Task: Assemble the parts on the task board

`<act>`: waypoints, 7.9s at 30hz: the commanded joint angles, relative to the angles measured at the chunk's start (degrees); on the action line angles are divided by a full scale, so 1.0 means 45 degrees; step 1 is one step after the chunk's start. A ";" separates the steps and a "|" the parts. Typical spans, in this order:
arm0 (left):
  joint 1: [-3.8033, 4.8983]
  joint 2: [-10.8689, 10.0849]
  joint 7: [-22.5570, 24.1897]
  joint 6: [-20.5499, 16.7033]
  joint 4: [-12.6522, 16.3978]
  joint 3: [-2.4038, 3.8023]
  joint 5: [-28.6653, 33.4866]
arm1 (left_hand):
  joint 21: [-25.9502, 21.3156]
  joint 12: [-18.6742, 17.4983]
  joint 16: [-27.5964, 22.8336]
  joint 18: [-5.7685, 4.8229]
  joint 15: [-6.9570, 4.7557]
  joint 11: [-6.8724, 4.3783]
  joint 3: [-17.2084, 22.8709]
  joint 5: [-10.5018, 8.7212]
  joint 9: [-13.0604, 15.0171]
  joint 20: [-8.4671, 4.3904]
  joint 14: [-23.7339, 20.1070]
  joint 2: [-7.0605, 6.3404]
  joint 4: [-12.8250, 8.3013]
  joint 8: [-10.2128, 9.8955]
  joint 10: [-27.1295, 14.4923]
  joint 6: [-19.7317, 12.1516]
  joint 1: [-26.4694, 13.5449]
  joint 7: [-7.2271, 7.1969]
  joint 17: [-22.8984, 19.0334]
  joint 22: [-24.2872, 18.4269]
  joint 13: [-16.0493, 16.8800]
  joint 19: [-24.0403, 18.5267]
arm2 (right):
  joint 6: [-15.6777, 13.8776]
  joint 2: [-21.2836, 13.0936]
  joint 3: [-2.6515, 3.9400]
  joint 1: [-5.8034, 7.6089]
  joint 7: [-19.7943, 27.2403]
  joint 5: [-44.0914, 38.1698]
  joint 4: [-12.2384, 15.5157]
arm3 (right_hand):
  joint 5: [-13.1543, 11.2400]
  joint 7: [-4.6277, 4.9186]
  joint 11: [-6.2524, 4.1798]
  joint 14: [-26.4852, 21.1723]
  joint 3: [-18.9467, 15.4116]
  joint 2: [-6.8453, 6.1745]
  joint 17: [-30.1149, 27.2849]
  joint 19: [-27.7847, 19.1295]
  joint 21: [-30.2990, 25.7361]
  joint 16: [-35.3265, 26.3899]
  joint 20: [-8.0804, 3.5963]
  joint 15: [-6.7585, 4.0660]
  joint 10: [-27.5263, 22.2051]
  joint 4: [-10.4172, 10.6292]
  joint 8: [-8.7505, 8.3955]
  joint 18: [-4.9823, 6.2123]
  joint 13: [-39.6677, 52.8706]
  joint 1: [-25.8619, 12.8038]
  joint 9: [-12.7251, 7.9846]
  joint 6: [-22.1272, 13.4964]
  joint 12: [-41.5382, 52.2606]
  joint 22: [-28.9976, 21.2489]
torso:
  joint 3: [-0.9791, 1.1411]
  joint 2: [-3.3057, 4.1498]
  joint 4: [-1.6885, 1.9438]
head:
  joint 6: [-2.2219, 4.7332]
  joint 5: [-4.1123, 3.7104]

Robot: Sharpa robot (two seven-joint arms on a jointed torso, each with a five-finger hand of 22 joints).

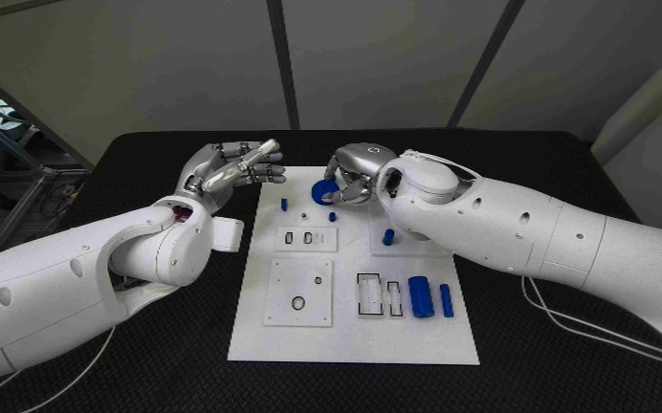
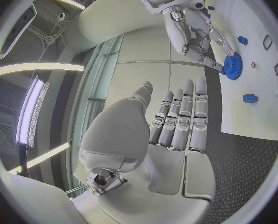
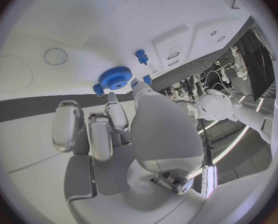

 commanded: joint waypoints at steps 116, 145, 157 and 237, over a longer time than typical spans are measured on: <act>0.0013 0.0166 0.0094 0.0182 -0.0296 0.0008 -0.0072 | 0.0096 -0.0073 -0.0071 -0.0164 0.0016 0.0053 -0.0005 0.0006 -0.0008 -0.0021 0.0078 0.0097 -0.0112 -0.0082 0.0018 0.0038 0.0003 0.0046 0.0053 0.0023 -0.0018 -0.0103 | -0.1812 -0.4771 -0.0005 -0.0776 0.3683 0.5158 0.0174 | -0.0459 -0.0393 -0.0336 0.1166 0.0867 0.0693 0.2478 0.0170 0.0130 0.0164 -0.0146 -0.0163 0.0529 -0.1606 0.0824 -0.0097 0.0670 0.1825 0.0378 0.2231 0.0590 0.0317 | 0.0105 -0.0097 -0.0222 | -0.0064 -0.0996; 0.0018 0.0135 0.0099 0.0162 -0.0495 0.0008 -0.0070 | 0.0108 -0.0090 -0.0092 -0.0164 0.0020 0.0059 -0.0004 0.0006 -0.0007 -0.0017 0.0082 0.0112 -0.0114 -0.0099 0.0021 0.0042 -0.0034 0.0052 0.0080 0.0031 -0.0019 -0.0124 | -0.2027 -0.3011 0.0033 -0.0652 0.1141 0.3279 0.3263 | -0.0857 -0.0555 -0.0489 0.1175 0.0862 0.0714 0.2517 0.0196 0.0145 0.0178 -0.0329 -0.0321 0.0562 -0.1610 0.0991 -0.0109 0.0644 0.1512 0.0458 0.2488 0.0527 0.0357 | 0.0024 -0.0154 -0.0126 | -0.0108 -0.0383; 0.0017 0.0166 0.0063 0.0186 -0.0571 0.0009 -0.0070 | 0.0111 -0.0092 -0.0098 -0.0164 0.0020 0.0056 0.0000 0.0006 -0.0006 -0.0016 0.0083 0.0115 -0.0122 -0.0102 0.0028 0.0048 -0.0035 0.0048 0.0089 0.0034 -0.0018 -0.0129 | -0.0828 -0.1634 0.0017 -0.0769 0.0376 0.1761 0.2853 | -0.0883 -0.0547 -0.0486 0.1154 0.0753 0.0541 0.2426 0.0114 0.0074 0.0133 -0.0344 -0.0325 0.0385 -0.1582 0.0966 -0.0084 0.0390 0.1328 0.0451 0.2437 0.0260 0.0230 | 0.0076 -0.0140 -0.0198 | -0.0255 0.0225; 0.0017 0.0207 0.0057 0.0221 -0.0706 0.0011 -0.0070 | 0.0114 -0.0100 -0.0113 -0.0165 0.0022 0.0056 0.0004 0.0005 -0.0006 -0.0014 0.0077 0.0117 -0.0133 -0.0110 0.0031 0.0050 -0.0040 0.0047 0.0100 0.0036 -0.0018 -0.0144 | 0.0105 -0.0867 -0.0436 -0.1414 -0.0343 -0.0273 0.2568 | -0.1054 -0.0238 -0.0232 0.1125 0.0552 0.0013 0.2299 -0.0061 -0.0104 0.0059 -0.0195 -0.0128 -0.0049 -0.1651 0.0564 -0.0035 -0.0116 0.1001 0.0278 0.1717 -0.0337 -0.0030 | 0.0052 -0.0160 -0.0197 | -0.0675 0.0777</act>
